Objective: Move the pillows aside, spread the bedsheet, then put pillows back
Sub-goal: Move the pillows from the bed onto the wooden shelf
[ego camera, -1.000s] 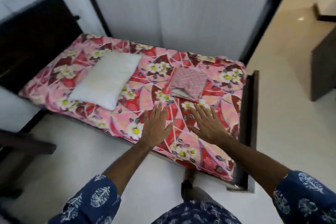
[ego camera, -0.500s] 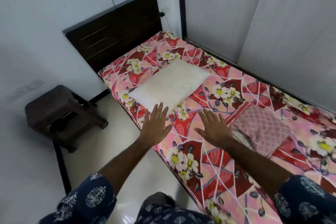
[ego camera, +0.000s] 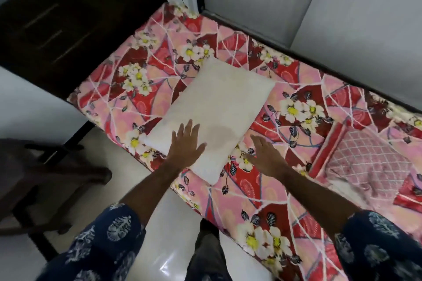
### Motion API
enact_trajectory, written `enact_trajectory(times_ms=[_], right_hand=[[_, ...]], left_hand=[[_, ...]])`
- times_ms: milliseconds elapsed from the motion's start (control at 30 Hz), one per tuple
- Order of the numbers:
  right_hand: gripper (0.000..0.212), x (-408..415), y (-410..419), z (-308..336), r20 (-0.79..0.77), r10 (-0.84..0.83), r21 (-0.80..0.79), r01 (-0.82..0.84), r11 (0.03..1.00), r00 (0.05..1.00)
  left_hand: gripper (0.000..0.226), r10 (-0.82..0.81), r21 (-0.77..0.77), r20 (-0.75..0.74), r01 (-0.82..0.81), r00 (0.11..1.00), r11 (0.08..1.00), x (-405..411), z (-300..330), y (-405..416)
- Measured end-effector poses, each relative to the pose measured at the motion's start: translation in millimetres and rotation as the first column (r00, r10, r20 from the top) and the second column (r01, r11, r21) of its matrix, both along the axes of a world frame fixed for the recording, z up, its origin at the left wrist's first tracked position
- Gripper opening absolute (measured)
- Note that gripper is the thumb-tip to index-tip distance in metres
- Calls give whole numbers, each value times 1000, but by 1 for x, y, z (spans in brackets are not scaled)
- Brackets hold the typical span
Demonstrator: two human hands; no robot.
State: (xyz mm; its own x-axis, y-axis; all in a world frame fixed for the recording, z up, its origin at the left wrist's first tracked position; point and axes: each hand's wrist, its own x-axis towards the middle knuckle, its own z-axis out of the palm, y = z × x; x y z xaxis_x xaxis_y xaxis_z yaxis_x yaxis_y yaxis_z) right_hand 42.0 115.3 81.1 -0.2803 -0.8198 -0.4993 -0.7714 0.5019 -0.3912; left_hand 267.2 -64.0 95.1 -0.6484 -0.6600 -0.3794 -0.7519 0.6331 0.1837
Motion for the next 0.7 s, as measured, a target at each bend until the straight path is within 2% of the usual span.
enact_trajectory(times_ms=[67, 167, 233, 267, 333, 400, 467, 500, 600, 700], right_hand=[[77, 6, -36, -28, 115, -205, 37, 202, 979, 972], [85, 12, -73, -59, 289, -436, 94, 429, 899, 852], [97, 11, -94, -96, 381, -600, 148, 594, 790, 703], [99, 11, -102, -110, 435, -675, 184, 675, 714, 596], [88, 15, -117, -122, 510, -774, 248, 797, 550, 375], [81, 14, -127, -135, 555, -811, 318, 855, 410, 183], [82, 14, -129, -149, 593, -805, 376, 883, 279, 2], [82, 15, -132, -149, 605, -795, 385, 891, 240, -48], [85, 20, -140, -153, 633, -759, 414, 895, 169, -150], [102, 18, -135, -150, 682, -717, 364, 917, 163, -144]], left_hand=[[75, -21, 20, 20, 21, 1000, 1000, -3, -34, -57], [76, -3, 49, 20, 2, 1000, 999, -6, -67, -113], [82, 44, 88, 14, -45, 999, 995, -7, -91, -144], [86, 82, 124, 5, -82, 997, 989, -8, -105, -159], [100, 208, 243, -35, -194, 977, 951, -9, -123, -181], [110, 370, 406, -92, -304, 925, 862, -15, -136, -197], [101, 483, 527, -121, -356, 868, 772, -21, -148, -211], [99, 536, 572, -138, -375, 833, 729, -23, -151, -219], [106, 677, 682, -126, -432, 725, 591, -24, -170, -241], [95, 680, 741, -165, -365, 715, 564, -30, -161, -239]])
